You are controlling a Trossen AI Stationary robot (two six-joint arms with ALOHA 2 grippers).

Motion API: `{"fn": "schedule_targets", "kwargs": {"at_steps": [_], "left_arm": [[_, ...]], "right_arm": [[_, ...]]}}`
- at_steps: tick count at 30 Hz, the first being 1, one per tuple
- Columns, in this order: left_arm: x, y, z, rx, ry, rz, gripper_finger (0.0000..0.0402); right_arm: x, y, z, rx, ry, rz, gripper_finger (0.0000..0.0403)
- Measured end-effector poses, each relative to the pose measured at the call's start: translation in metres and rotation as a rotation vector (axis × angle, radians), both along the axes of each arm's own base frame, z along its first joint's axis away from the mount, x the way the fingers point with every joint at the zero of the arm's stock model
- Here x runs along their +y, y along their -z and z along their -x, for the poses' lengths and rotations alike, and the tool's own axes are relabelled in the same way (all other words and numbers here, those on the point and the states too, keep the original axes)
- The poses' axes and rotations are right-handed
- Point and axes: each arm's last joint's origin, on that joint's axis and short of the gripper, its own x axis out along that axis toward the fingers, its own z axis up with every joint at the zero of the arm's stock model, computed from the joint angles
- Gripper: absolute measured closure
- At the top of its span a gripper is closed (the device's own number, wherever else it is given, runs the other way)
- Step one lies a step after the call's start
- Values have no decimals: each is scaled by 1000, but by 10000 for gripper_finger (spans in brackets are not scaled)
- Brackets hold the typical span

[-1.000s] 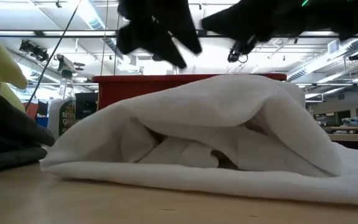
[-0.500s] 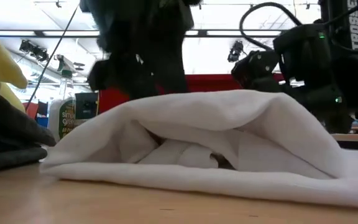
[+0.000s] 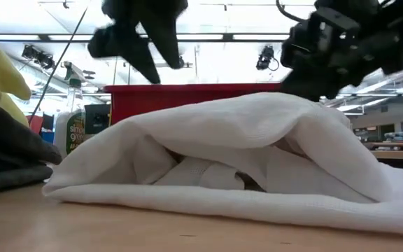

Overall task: Fold laundry
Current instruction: Fold the white polo shirt, then put the white polo shirt into the red bin

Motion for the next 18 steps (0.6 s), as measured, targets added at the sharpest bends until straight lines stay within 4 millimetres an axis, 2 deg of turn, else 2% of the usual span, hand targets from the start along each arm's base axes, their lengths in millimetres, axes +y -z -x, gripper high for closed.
{"fn": "schedule_targets", "kwargs": {"at_steps": [4,6,11,15,18], "left_arm": [[22,29,-10,-36,1,133,154],[32,44,-11,-64,-5,188,125],[46,67,-11,-130,-32,285,57],[53,76,-11,-199,-41,319,31],[56,82,-11,-250,-43,327,29]], "right_arm": [[-11,-13,21,175,26,-49,276],[-17,-17,32,245,47,-105,233],[-26,-32,48,281,23,-227,110],[-29,-26,59,399,83,-207,32],[-31,-10,62,455,116,-198,8]]}}
